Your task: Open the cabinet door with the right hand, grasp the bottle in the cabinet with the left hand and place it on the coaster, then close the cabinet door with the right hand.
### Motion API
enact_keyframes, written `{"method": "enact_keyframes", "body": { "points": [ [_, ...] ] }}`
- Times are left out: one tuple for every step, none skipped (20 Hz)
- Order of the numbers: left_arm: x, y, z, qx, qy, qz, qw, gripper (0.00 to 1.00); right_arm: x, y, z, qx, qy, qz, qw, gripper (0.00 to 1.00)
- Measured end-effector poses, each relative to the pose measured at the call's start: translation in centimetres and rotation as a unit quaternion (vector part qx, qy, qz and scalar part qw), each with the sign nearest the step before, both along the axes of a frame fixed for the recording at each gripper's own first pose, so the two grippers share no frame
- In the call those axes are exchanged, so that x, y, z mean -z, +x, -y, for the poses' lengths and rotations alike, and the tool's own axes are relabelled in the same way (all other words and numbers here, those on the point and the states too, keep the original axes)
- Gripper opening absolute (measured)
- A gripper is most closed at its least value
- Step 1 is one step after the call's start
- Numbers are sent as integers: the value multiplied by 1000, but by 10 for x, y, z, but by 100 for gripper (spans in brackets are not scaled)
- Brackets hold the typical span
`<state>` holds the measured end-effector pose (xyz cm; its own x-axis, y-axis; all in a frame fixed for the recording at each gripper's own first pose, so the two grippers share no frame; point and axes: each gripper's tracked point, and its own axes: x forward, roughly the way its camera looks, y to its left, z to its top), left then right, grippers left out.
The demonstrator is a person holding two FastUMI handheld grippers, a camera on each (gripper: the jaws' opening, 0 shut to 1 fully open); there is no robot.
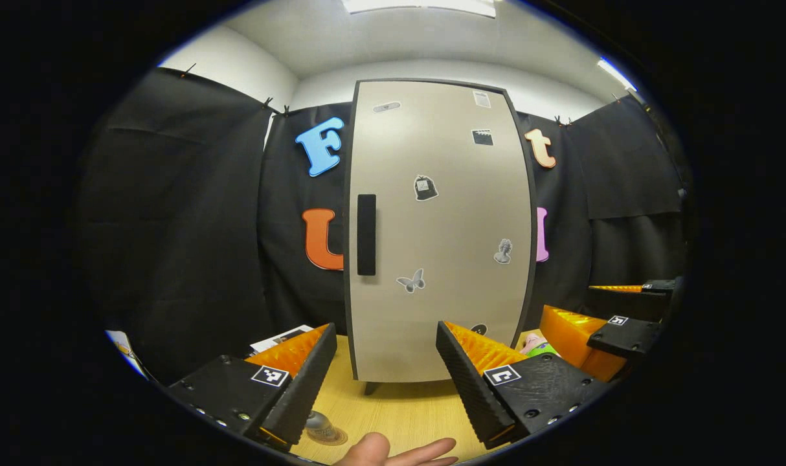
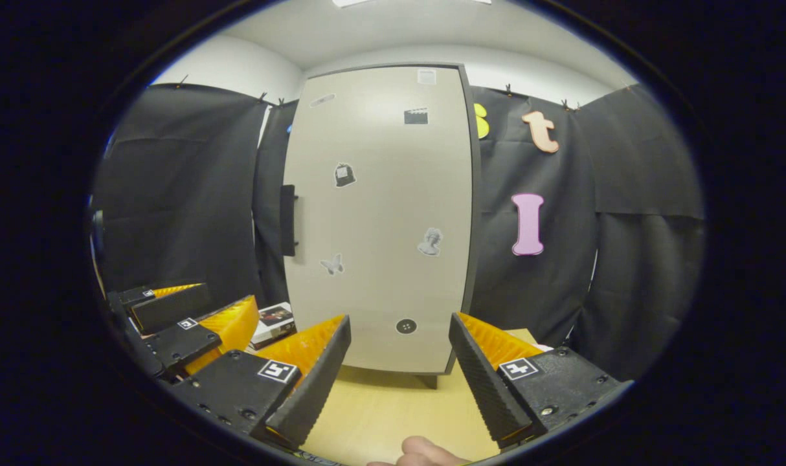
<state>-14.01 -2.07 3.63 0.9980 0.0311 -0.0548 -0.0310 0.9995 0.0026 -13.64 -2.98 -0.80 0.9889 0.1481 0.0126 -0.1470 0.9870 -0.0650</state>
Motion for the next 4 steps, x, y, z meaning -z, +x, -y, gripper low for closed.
{"method": "enact_keyframes", "body": {
  "points": [
    [2,-1,1,2,1,-1,1000,93,0,0,1,-1,1,0,1000,98],
    [3,-3,1,2,2,-4,1000,93,1,-1,1,-2,2,0,1000,98],
    [4,-4,2,1,2,-6,1000,93,2,-1,2,-2,2,-2,1000,98],
    [5,-6,3,2,1,-9,1000,93,3,-2,3,-2,2,-5,1000,94]
  ]
}}
